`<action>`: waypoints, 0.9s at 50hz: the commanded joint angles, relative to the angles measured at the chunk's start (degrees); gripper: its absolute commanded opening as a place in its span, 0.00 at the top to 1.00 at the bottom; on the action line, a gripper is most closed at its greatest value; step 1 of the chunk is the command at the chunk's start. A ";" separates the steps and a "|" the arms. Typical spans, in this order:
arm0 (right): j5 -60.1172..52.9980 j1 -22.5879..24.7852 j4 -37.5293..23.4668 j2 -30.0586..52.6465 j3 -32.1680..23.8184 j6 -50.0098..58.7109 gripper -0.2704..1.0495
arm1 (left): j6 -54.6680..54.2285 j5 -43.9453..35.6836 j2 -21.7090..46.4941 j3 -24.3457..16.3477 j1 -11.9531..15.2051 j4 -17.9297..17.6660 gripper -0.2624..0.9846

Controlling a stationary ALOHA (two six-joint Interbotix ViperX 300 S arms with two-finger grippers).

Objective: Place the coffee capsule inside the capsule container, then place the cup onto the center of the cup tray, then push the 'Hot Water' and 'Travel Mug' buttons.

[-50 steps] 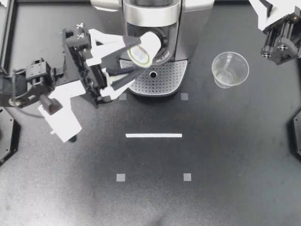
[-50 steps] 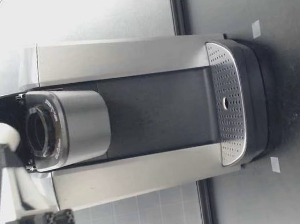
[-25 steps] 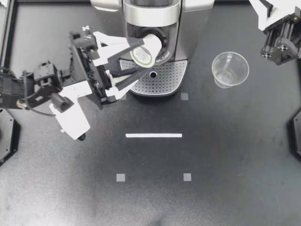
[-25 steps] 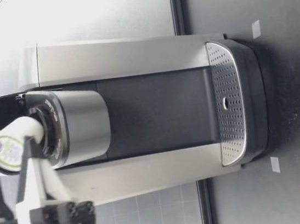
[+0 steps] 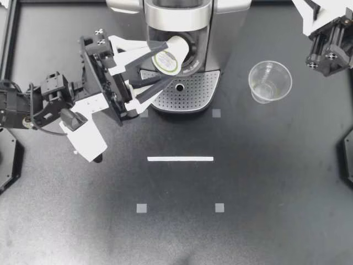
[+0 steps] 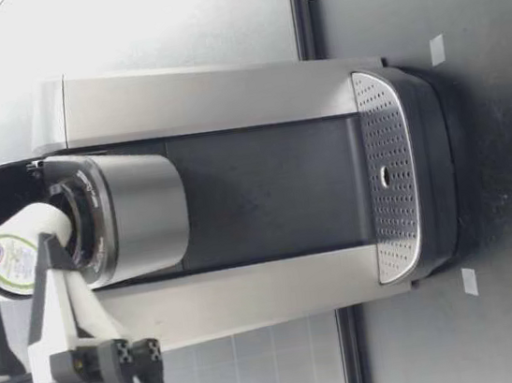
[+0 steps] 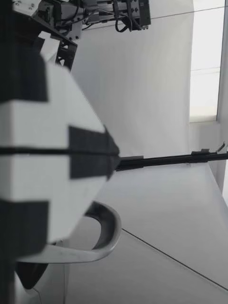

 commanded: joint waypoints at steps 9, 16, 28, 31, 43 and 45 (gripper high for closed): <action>-0.18 0.35 -0.09 -0.53 -0.70 0.09 0.77 | -0.09 -1.85 -0.26 -0.62 0.18 -0.26 0.39; -0.18 0.35 0.00 -0.53 -0.70 0.26 0.77 | -0.18 -3.08 0.35 -0.79 0.18 -0.26 0.28; -0.09 0.26 0.00 -0.53 -0.53 0.35 0.77 | -1.67 -3.08 0.44 -1.14 0.18 -0.44 0.21; -0.18 0.26 0.00 -0.53 -0.35 0.35 0.77 | -2.11 -3.08 0.26 -1.05 0.18 -0.44 0.21; -0.53 0.26 0.00 -0.35 0.09 0.35 0.77 | -2.72 -3.87 -0.70 -0.44 0.00 -0.44 0.21; -0.53 0.26 0.09 0.00 -0.18 0.26 0.77 | -3.08 -4.31 -1.23 0.00 -0.35 -0.44 0.21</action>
